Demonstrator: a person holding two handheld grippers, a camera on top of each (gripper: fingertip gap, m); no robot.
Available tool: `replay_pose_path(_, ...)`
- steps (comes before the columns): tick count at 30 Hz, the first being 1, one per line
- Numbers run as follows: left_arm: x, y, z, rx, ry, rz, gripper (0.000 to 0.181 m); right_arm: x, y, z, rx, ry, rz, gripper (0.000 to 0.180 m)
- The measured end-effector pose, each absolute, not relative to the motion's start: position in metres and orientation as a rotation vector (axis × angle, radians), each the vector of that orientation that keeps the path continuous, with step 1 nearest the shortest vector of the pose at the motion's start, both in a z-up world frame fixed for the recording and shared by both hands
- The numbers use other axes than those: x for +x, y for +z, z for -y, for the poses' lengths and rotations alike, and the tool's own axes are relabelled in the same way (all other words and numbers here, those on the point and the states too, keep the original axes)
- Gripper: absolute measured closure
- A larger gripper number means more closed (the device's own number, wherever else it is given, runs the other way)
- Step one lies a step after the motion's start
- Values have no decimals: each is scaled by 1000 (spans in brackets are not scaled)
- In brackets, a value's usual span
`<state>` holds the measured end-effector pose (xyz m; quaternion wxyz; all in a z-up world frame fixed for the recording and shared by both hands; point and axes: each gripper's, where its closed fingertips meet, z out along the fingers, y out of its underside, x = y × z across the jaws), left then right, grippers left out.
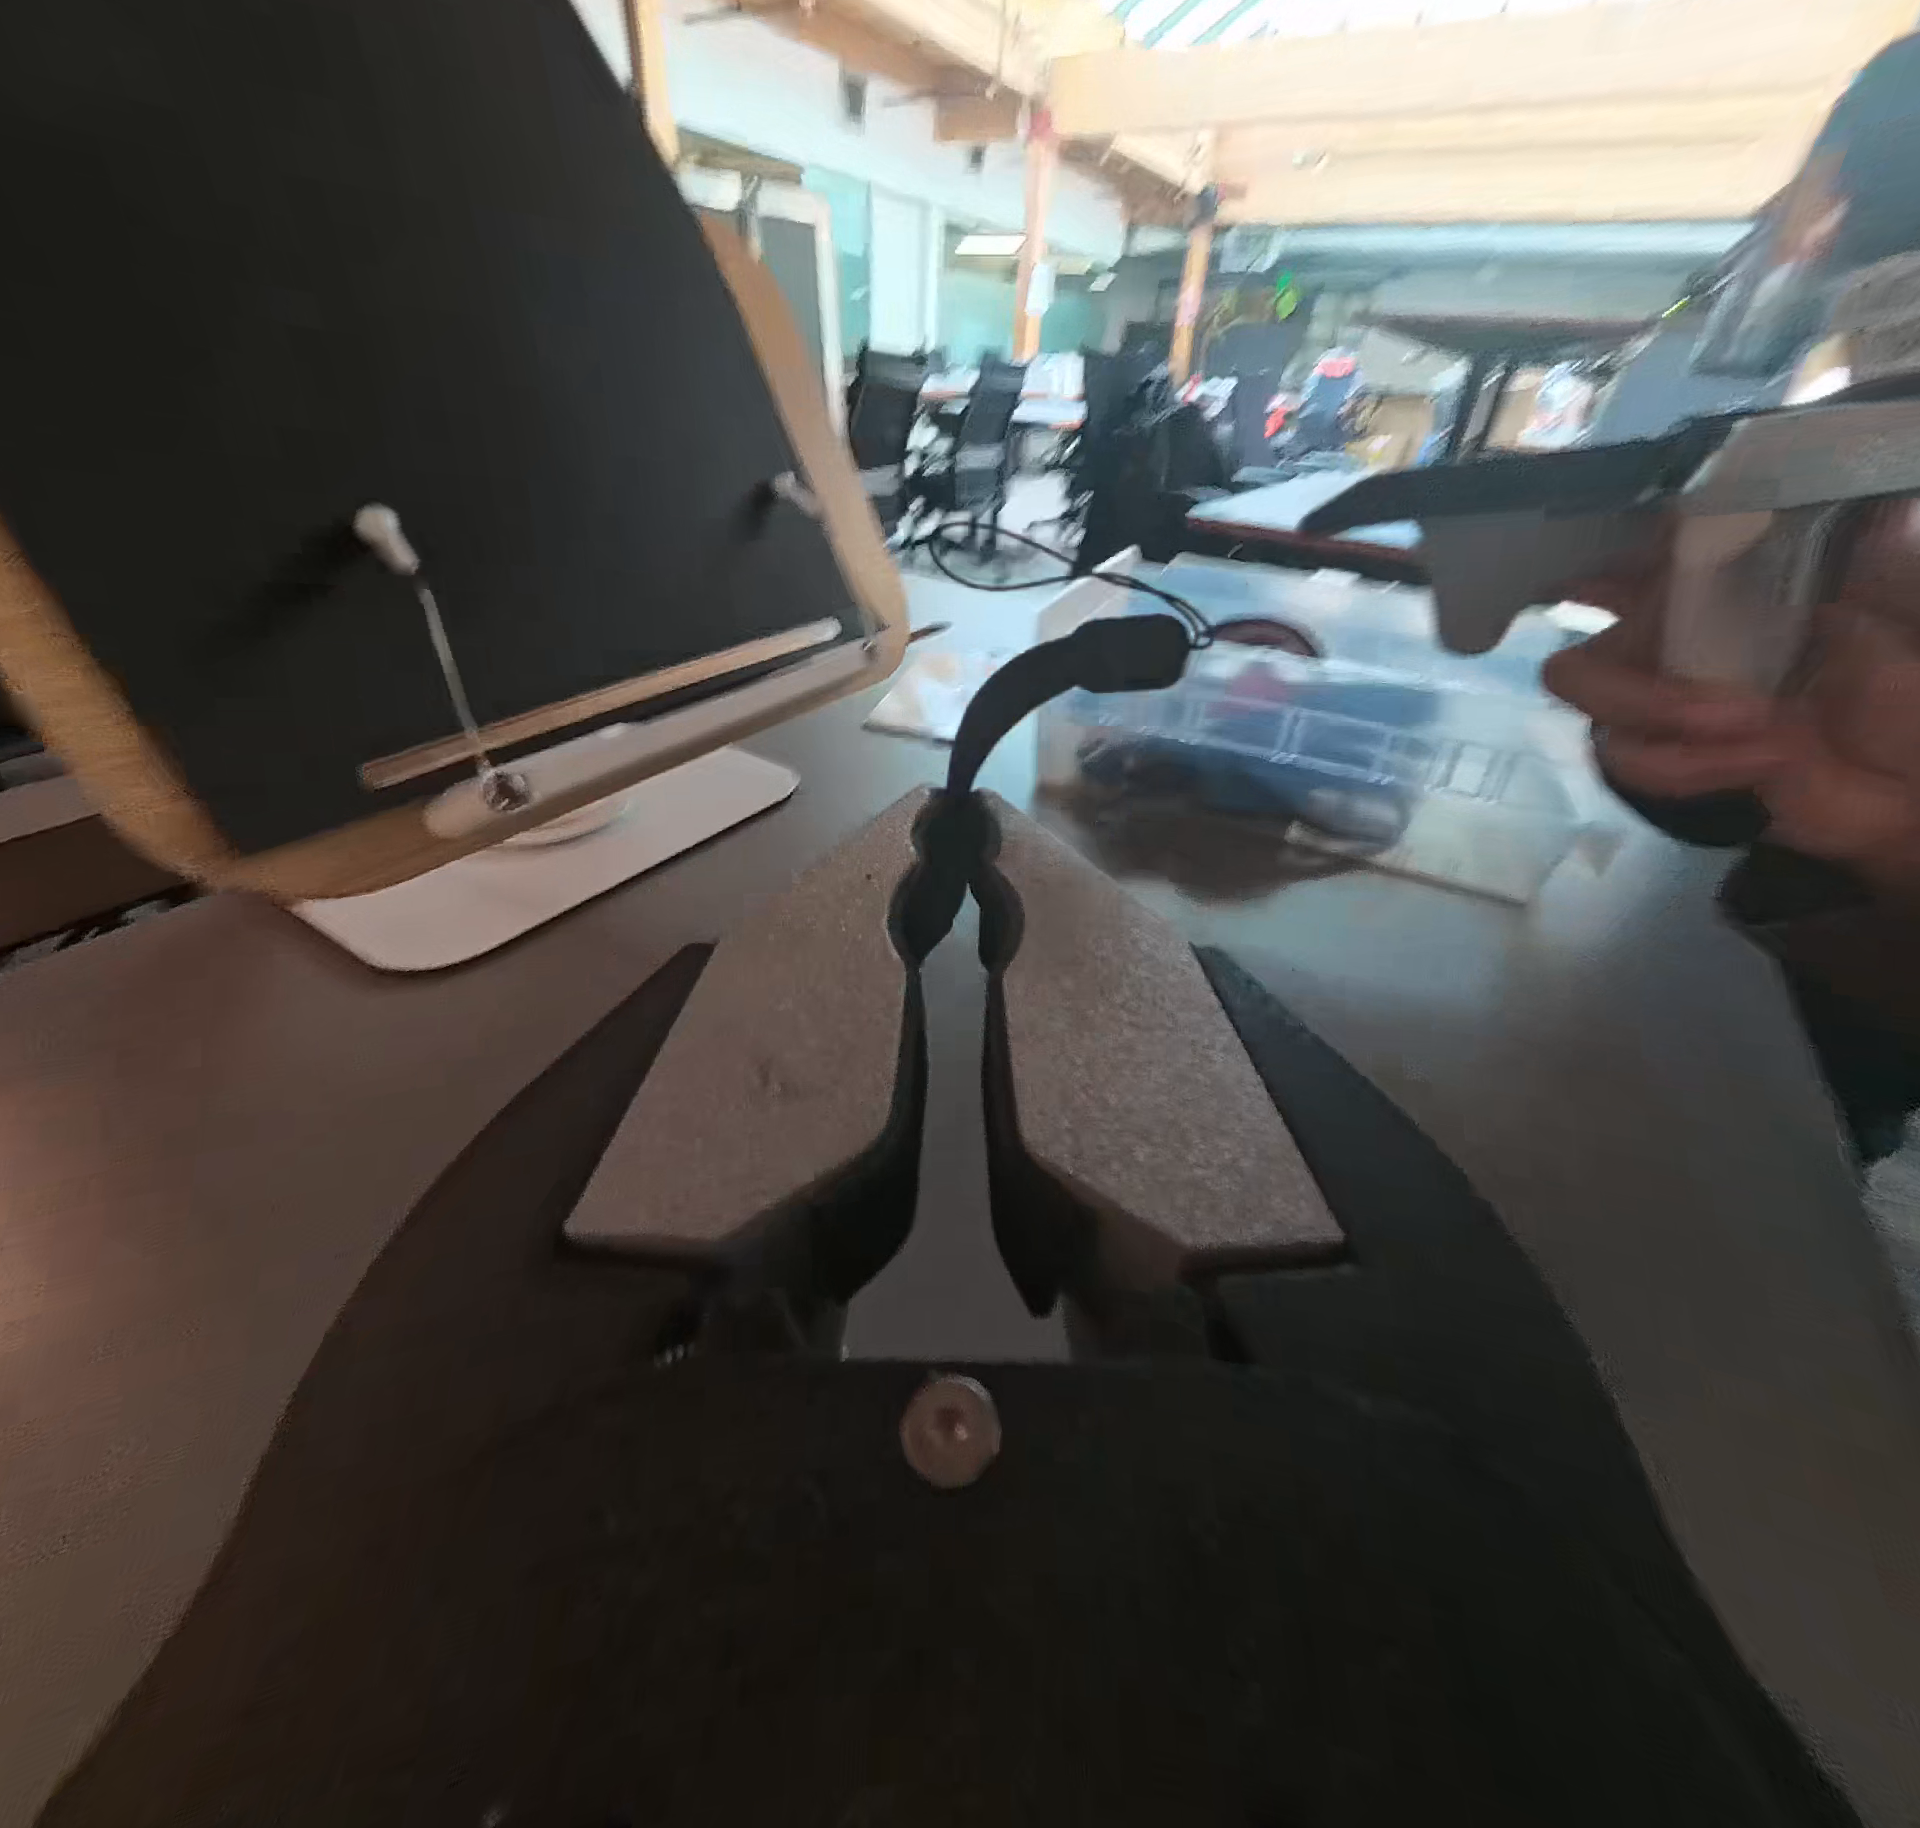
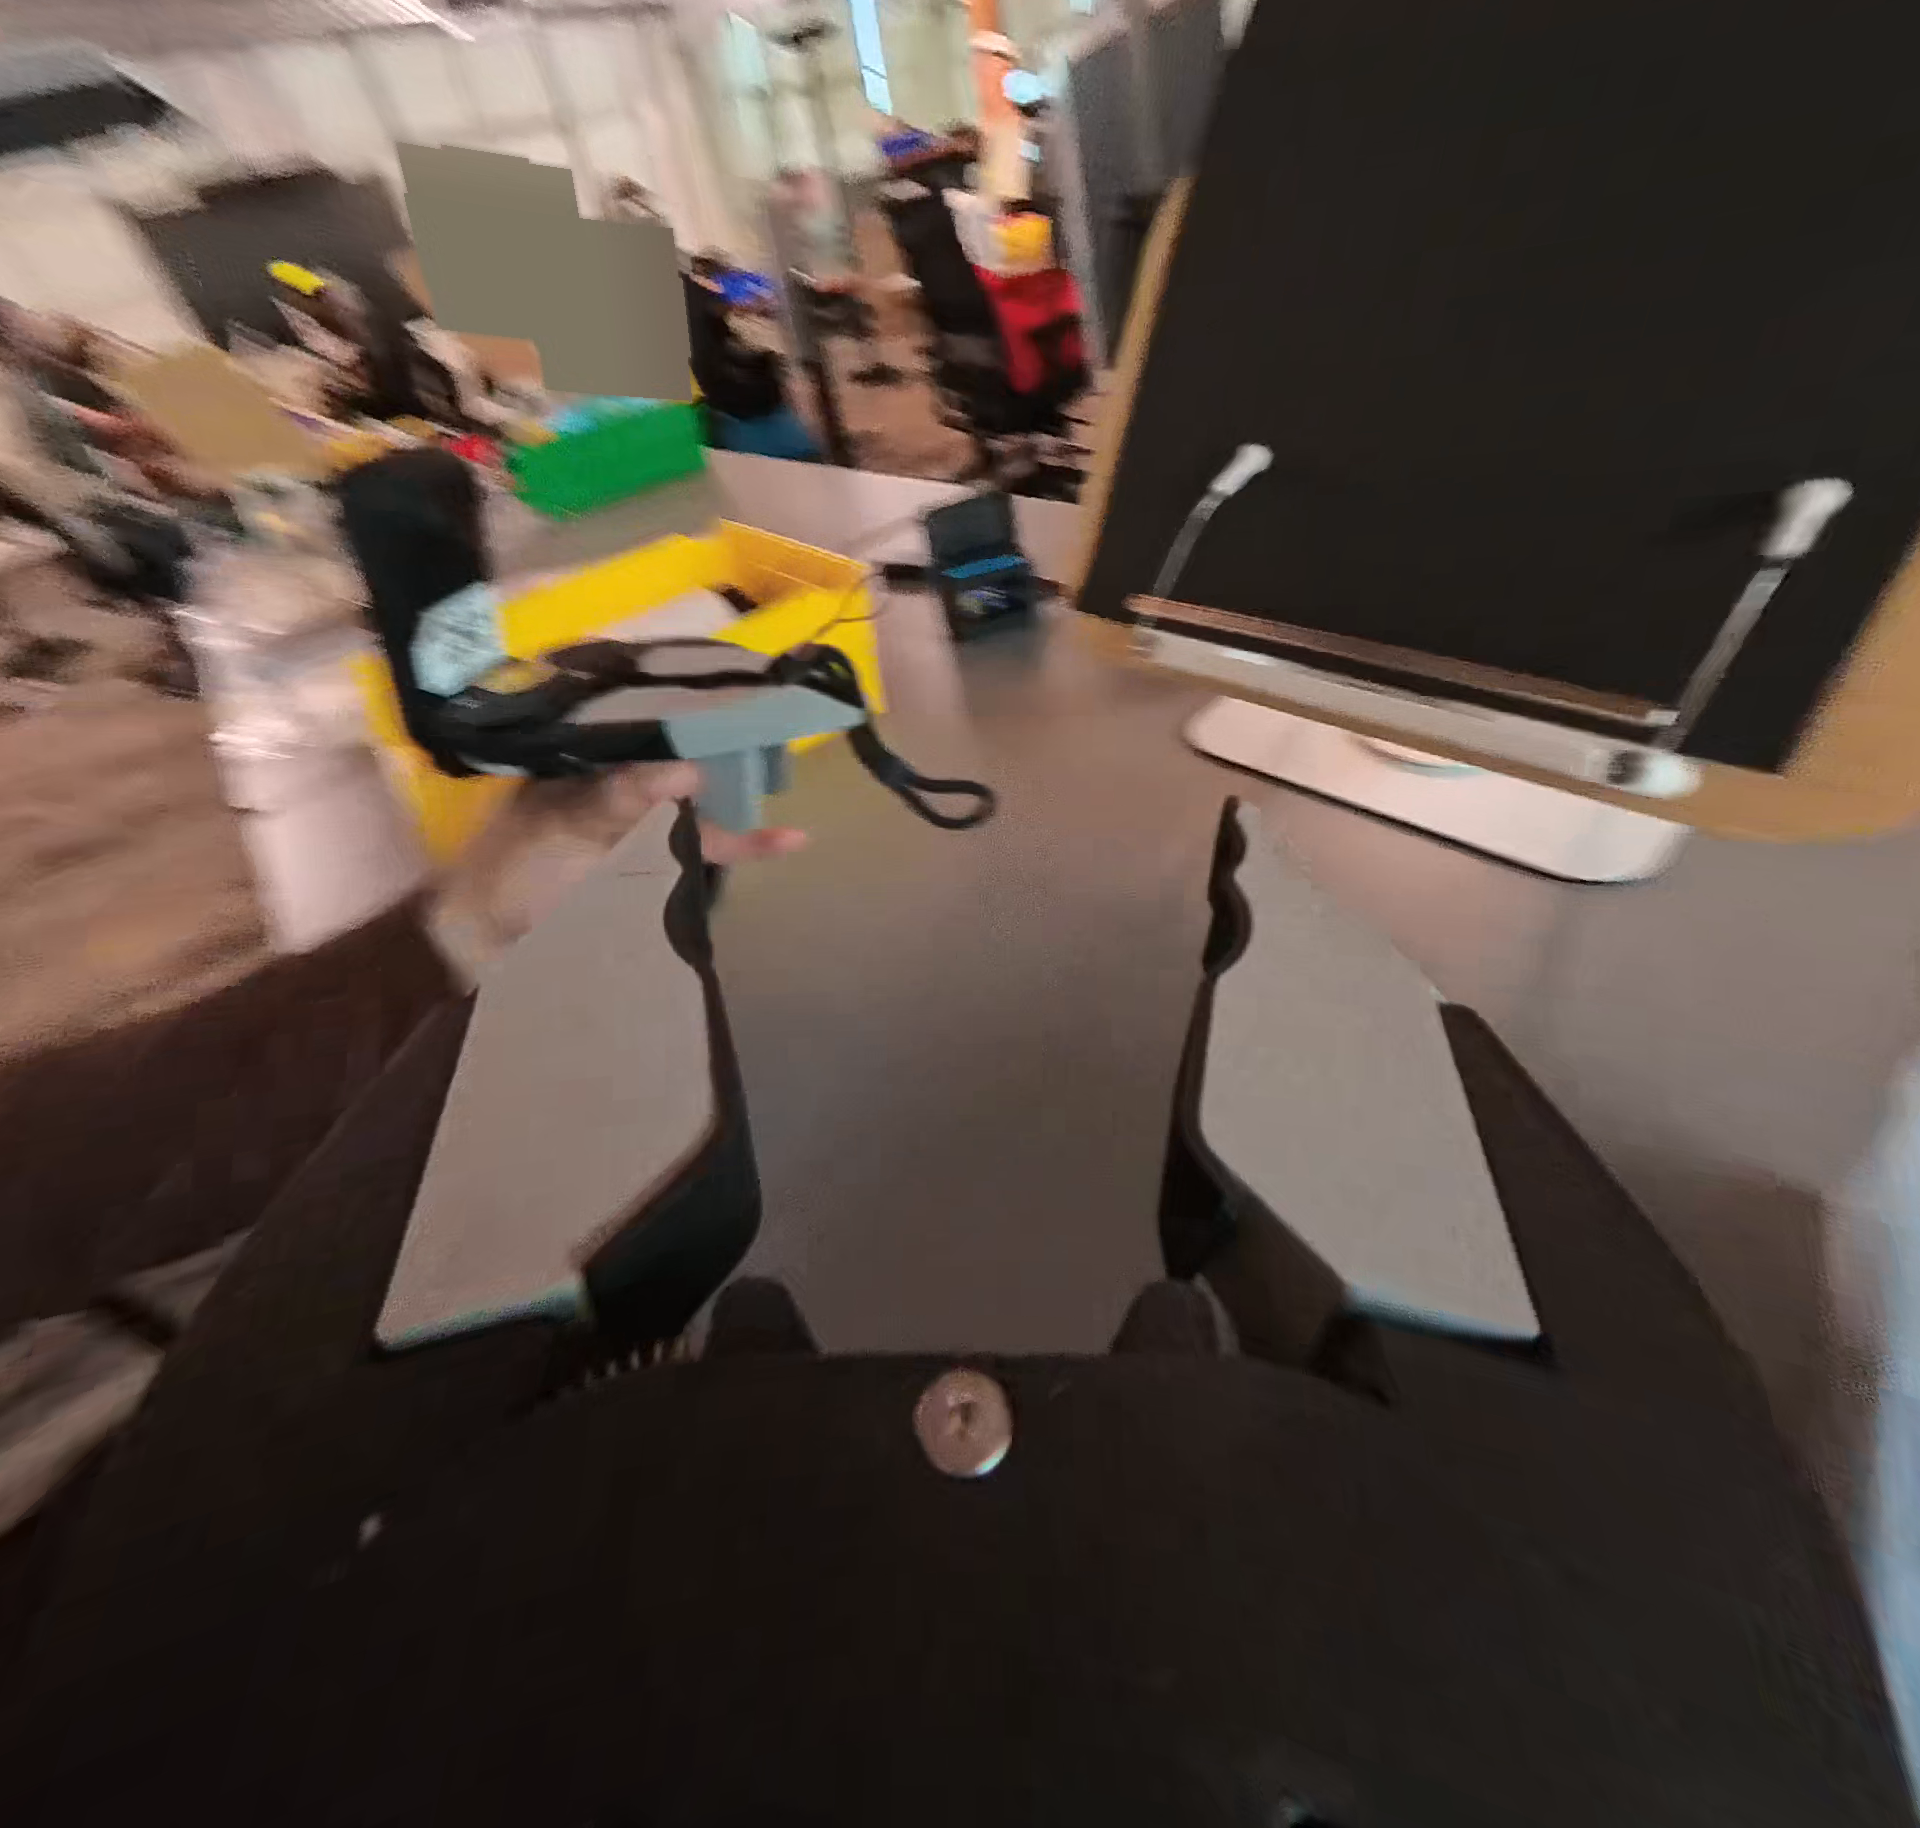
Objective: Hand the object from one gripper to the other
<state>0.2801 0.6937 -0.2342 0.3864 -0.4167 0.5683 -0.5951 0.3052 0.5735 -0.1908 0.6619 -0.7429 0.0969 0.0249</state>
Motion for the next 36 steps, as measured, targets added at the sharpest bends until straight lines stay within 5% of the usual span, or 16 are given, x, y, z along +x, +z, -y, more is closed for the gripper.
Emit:
replay_pose_path(7,292,-265,-689,-1056,-1207,-1591,181,302,-269,-604,-1734,-151,-136,100)
replay_pose_path(9,293,-269,-680,-1033,-1215,-1637,181,296,-282,-612,-1819,-109,-110,93)
replay_pose_path(16,292,-269,-676,-1005,-1222,-1650,181,280,-285,-607,-1766,-60,-11,104)
replay_pose_path(24,294,-276,-678,-1041,-1240,-1668,181,294,-288,-605,-1771,-114,-105,74)
replay_pose_path(36,294,-273,-682,-1078,-1331,-1637,181,308,-272,-594,-1695,-249,-139,77)
